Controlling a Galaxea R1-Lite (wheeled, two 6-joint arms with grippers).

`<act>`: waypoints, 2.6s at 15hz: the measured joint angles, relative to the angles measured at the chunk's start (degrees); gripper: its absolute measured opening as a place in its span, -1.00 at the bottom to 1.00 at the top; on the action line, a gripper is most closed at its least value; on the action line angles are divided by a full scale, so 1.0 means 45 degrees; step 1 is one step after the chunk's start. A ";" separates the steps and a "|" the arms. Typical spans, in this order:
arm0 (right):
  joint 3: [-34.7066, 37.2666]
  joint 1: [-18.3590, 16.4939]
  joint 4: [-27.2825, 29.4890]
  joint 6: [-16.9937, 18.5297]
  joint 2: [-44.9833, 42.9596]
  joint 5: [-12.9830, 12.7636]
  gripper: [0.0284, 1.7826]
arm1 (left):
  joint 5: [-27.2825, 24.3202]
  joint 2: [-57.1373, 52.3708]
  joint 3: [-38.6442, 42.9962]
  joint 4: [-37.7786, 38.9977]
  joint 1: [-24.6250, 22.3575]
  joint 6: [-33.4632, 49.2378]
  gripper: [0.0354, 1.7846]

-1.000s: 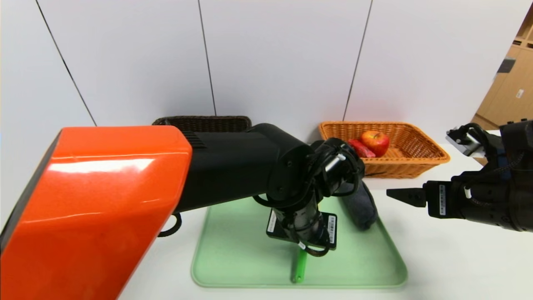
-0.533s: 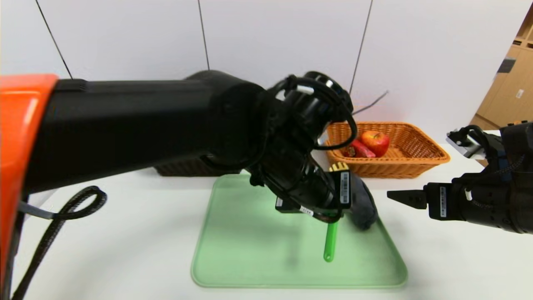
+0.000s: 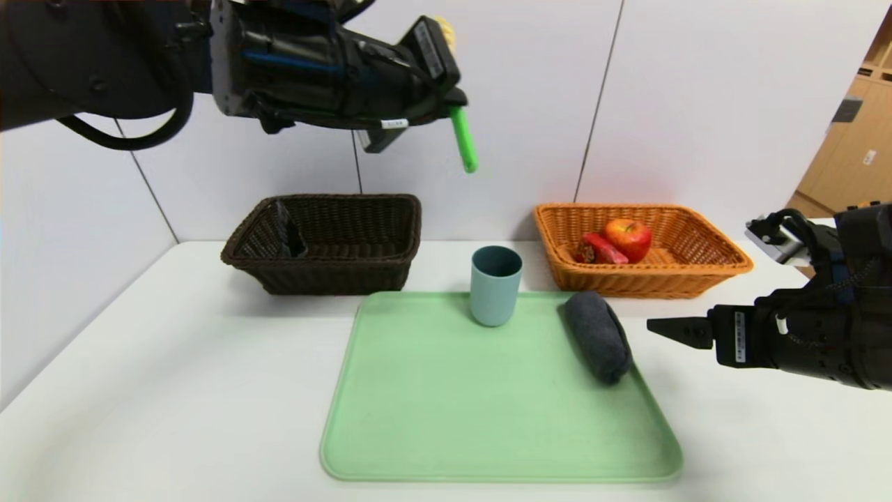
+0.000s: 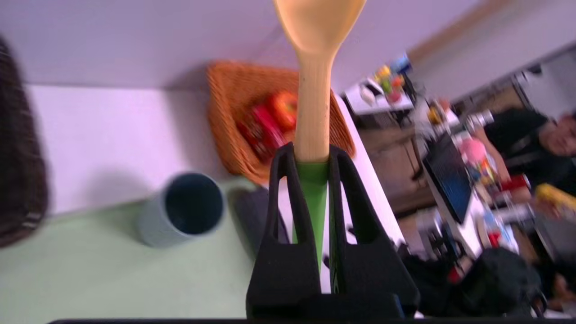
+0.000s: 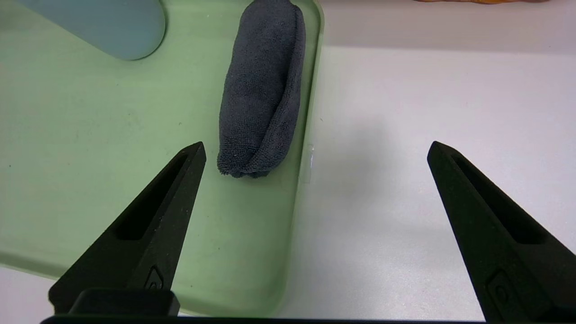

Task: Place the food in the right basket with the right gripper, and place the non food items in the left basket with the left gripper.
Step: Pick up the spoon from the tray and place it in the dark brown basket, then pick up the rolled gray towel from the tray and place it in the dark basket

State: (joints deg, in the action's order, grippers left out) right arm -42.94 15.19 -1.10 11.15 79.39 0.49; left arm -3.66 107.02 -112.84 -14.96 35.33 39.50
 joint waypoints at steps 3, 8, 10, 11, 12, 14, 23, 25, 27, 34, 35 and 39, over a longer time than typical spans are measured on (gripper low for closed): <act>-0.0057 0.0000 -0.0011 0.0005 0.0084 -0.0035 0.90 | 0.1620 0.0615 0.0268 -0.0241 -0.1842 0.0306 -0.90; -0.0098 -0.0022 -0.0024 0.0000 0.0249 -0.0054 0.91 | 0.3077 0.2397 0.0377 -0.0956 -0.3327 0.1273 -0.90; -0.0106 -0.0022 -0.0024 0.0005 0.0306 -0.0054 0.91 | 0.3500 0.2947 0.0322 -0.0967 -0.3654 0.1444 -0.90; -0.0111 -0.0022 -0.0024 0.0005 0.0349 -0.0060 0.91 | 0.3538 0.3156 0.0328 -0.0975 -0.3779 0.1468 -0.90; -0.0111 -0.0027 -0.0073 0.0005 0.0398 -0.0060 0.91 | 0.3543 0.3310 0.0347 -0.0992 -0.3887 0.1476 -0.90; -0.0014 -0.0022 -0.0796 0.0000 0.0563 -0.0079 0.91 | 0.3562 0.3627 0.0352 -0.1200 -0.4031 0.1566 -0.90; -0.0217 0.0049 -0.1506 0.0005 0.0918 -0.0092 0.91 | 0.3568 0.3898 0.0312 -0.1281 -0.4207 0.1642 0.16; -0.0504 0.0287 -0.1452 0.0033 0.1010 -0.0149 0.91 | 0.3573 0.3847 0.0312 -0.1287 -0.4196 0.1623 0.33; -0.0932 0.0677 -0.1444 0.0033 0.1249 -0.0585 0.91 | 0.3603 0.3744 0.0312 -0.1276 -0.4207 0.1560 0.47; -0.4240 0.1837 0.2798 0.0664 0.2603 -0.0989 0.92 | 0.3476 0.1661 0.0992 -0.1233 -0.4145 -0.0276 0.72; -0.4657 0.1896 0.3668 0.0761 0.2901 -0.1000 0.92 | 0.3359 0.1159 0.1438 -0.1189 -0.4139 -0.0956 0.74; -0.5312 0.1978 0.4719 0.0810 0.4047 -0.1718 0.92 | 0.2406 -0.1084 0.3741 -0.1127 -0.4139 -0.3243 0.81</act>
State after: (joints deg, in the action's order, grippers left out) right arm -66.84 24.09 20.14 14.80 97.60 -7.24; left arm 7.17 102.14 -96.00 -20.03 16.70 24.91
